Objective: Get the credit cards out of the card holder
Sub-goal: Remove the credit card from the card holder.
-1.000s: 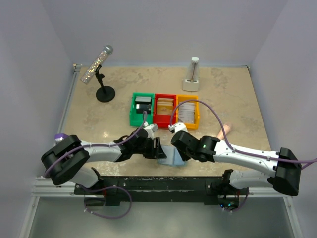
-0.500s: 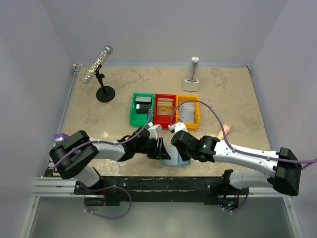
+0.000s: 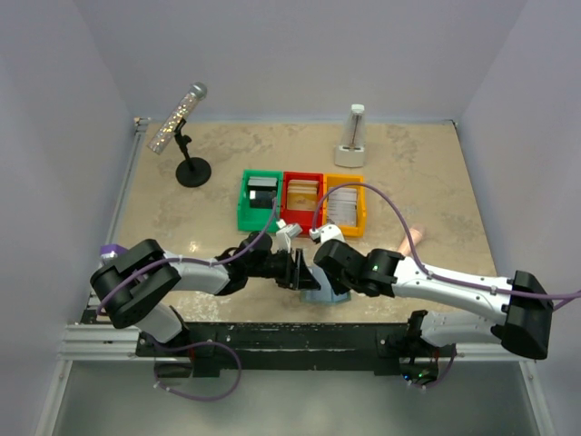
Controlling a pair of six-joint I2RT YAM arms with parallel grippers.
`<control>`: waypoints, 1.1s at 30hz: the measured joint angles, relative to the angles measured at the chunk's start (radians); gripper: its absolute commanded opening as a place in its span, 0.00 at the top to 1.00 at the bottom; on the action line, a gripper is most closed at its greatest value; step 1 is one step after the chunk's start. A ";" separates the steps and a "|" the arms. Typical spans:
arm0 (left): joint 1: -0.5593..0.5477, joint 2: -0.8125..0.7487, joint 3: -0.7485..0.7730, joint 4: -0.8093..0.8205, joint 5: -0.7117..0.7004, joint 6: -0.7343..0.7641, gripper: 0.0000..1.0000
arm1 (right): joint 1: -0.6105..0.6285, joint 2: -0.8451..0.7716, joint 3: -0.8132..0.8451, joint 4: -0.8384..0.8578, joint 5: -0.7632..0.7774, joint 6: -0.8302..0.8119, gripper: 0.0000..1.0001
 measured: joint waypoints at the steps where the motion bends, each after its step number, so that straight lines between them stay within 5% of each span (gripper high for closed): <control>1: 0.000 0.000 0.000 0.010 0.005 0.000 0.45 | 0.000 -0.003 0.000 0.000 0.000 0.002 1.00; 21: -0.026 0.009 0.127 0.011 0.048 0.009 0.44 | -0.008 -0.111 -0.143 0.027 -0.027 0.102 1.00; 33: -0.028 -0.127 0.083 -0.237 -0.140 0.084 0.44 | -0.020 -0.114 -0.202 0.051 -0.031 0.217 1.00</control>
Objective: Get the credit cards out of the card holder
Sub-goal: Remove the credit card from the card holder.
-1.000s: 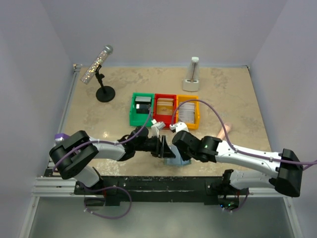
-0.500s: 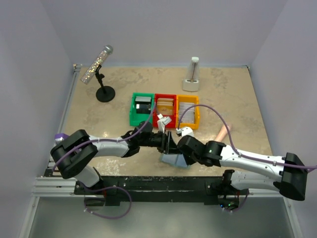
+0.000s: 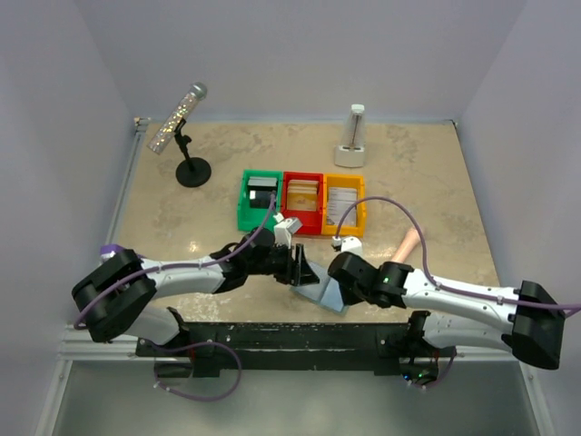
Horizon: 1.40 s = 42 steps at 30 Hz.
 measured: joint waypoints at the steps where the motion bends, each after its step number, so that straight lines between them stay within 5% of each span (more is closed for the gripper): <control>1: 0.000 -0.002 -0.009 -0.015 -0.012 0.000 0.44 | 0.000 0.004 -0.002 0.000 0.001 0.020 1.00; 16: 0.011 -0.101 -0.106 -0.111 -0.103 -0.003 0.45 | -0.008 0.149 0.003 0.035 -0.013 0.080 1.00; 31: 0.021 -0.551 -0.257 -0.284 -0.237 -0.023 0.44 | -0.010 0.329 0.153 0.187 -0.120 -0.104 1.00; 42: 0.024 -0.427 -0.238 -0.359 -0.286 -0.018 0.45 | -0.010 0.292 0.168 0.222 -0.148 -0.092 1.00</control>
